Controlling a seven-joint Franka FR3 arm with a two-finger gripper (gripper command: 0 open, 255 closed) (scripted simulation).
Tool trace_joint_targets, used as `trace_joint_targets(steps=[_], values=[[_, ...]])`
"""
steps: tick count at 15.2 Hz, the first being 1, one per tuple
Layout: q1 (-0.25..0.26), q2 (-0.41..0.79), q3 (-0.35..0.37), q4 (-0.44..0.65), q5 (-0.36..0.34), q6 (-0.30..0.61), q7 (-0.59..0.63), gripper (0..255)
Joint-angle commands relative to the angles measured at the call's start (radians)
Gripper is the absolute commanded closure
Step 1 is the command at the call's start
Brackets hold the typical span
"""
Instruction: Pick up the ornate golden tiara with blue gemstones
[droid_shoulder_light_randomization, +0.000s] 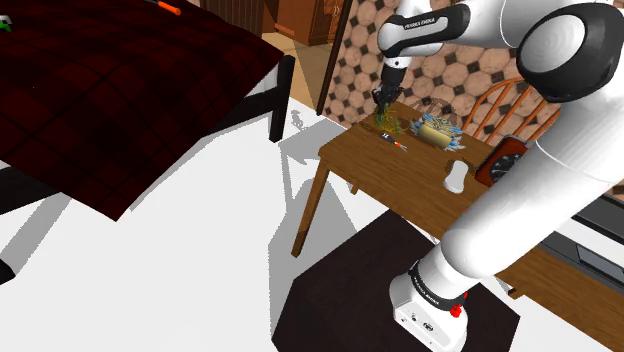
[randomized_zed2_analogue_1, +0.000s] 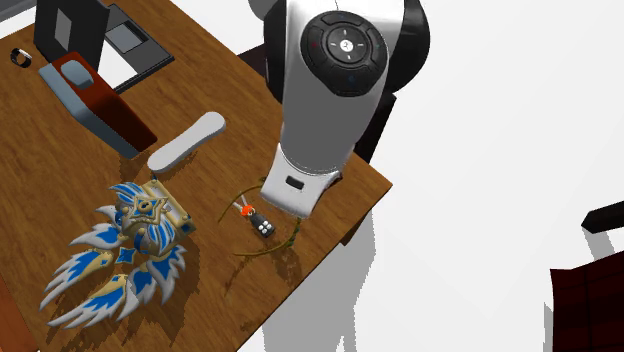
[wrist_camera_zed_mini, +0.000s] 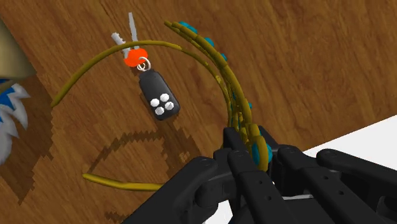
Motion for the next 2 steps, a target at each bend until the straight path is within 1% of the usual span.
trace_joint_targets(steps=[1,2], values=[[0.001,-0.004,0.001,0.015,0.000,-0.019,-0.001,255],[0.001,-0.004,0.001,0.016,0.000,-0.019,-0.001,255]])
